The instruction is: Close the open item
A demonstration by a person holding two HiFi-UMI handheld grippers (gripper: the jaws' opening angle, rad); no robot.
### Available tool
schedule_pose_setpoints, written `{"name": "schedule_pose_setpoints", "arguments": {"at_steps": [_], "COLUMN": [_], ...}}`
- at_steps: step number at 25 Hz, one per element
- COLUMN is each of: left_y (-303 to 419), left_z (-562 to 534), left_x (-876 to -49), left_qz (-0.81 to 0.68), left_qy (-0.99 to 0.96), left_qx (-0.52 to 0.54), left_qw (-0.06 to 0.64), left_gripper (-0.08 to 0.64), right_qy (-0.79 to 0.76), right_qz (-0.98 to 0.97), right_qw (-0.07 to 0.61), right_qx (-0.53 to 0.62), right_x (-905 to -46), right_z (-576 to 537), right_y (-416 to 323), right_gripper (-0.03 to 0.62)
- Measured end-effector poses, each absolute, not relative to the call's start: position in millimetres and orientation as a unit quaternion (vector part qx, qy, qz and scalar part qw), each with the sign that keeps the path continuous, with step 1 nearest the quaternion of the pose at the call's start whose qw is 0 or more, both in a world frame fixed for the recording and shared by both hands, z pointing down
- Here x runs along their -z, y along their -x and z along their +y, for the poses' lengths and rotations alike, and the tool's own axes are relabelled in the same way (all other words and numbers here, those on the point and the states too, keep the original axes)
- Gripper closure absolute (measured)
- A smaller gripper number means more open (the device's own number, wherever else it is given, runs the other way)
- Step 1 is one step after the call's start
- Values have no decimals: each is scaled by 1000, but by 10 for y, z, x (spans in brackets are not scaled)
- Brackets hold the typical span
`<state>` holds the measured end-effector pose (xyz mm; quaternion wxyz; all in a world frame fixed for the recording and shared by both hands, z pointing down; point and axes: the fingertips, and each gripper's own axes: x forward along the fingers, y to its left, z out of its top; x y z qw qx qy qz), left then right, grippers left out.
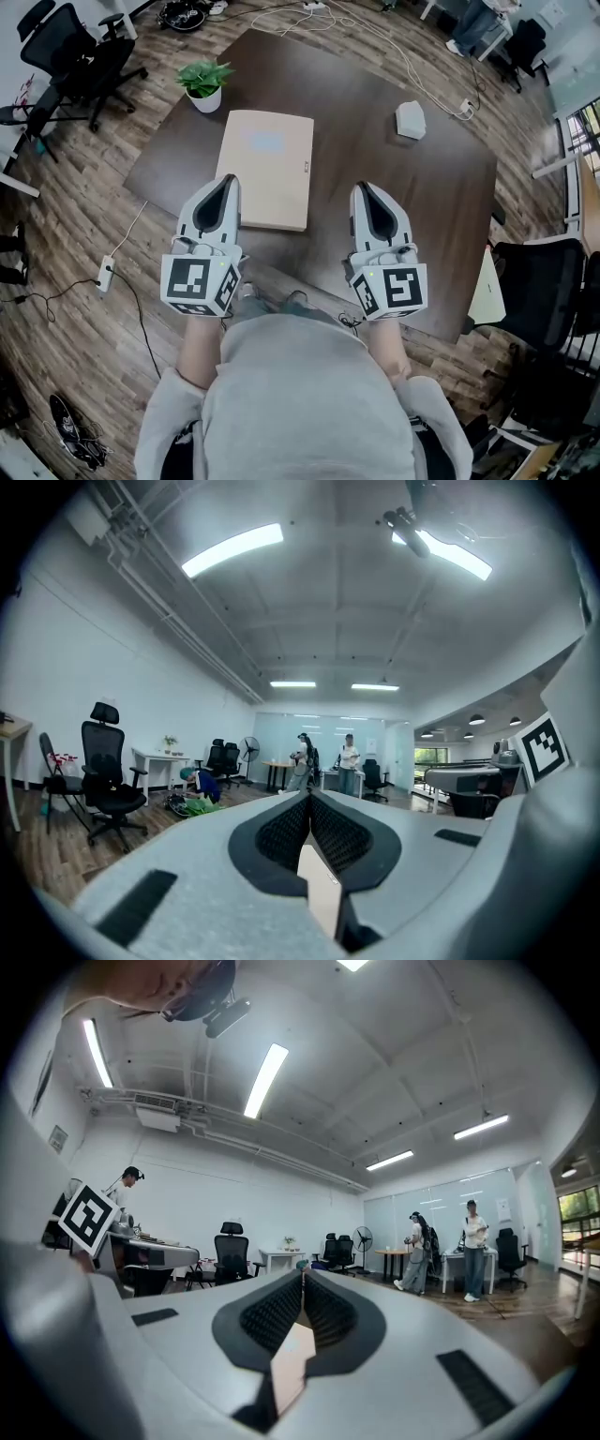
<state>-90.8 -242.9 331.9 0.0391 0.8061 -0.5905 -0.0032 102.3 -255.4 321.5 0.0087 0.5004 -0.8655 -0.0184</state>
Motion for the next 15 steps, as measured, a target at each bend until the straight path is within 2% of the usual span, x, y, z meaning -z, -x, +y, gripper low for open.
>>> {"name": "schedule_pose_setpoints", "arguments": {"at_steps": [15], "left_y": [940], "left_z": [-2226], "left_x": [-2962], "left_qz": [-622], "left_qy": [-782], "left_qx": [38], "left_qw": [-6], "left_gripper": [551], "right_qy": [-497], "right_qz": [-866], "right_qw": [-15], "right_qx": [43], "right_x": [-2963], "right_z": [-2433], "right_y": [-1137], "right_gripper": [578]}}
